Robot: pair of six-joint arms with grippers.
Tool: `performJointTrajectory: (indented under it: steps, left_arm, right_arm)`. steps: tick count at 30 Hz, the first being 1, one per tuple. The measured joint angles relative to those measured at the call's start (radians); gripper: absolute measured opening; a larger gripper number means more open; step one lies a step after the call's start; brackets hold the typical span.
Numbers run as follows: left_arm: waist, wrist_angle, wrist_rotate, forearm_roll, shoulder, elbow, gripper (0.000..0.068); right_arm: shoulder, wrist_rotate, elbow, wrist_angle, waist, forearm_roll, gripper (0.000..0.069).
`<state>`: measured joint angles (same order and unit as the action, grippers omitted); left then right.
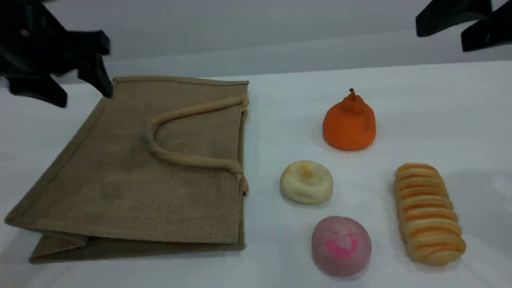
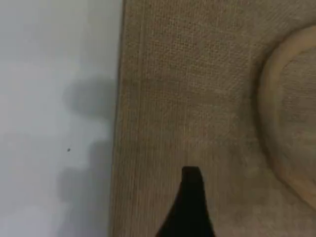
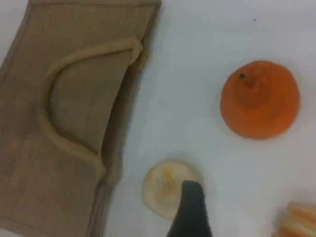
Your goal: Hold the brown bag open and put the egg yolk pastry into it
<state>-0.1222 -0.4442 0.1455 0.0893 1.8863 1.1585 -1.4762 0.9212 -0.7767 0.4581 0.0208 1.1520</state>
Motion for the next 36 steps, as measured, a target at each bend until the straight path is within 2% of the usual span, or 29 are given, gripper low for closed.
performJointTrajectory:
  steps: [7,15,23,30,36]
  left_arm:
    - [-0.006,-0.019,-0.001,0.044,0.146,0.106,0.0559]
    - [-0.041,-0.018,-0.004,0.046,0.232,0.171,0.0559]
    - [-0.041,-0.019,-0.002,0.05,0.292,0.207,0.0559]
    - [-0.061,0.01,-0.001,0.072,0.33,0.213,0.0559]
    - [-0.063,0.008,-0.001,0.071,0.372,0.222,0.0527]
  right_arm:
    - [-0.014,0.036,0.0,-0.007,0.0,0.035,0.051]
    - [-0.014,0.035,0.0,-0.018,0.0,0.033,0.051]
    - [-0.013,0.035,0.0,-0.012,0.0,0.031,0.051]
    - [-0.013,0.035,0.0,-0.012,0.0,0.031,0.051]
    - [-0.013,0.034,0.0,-0.012,0.0,0.031,0.051]
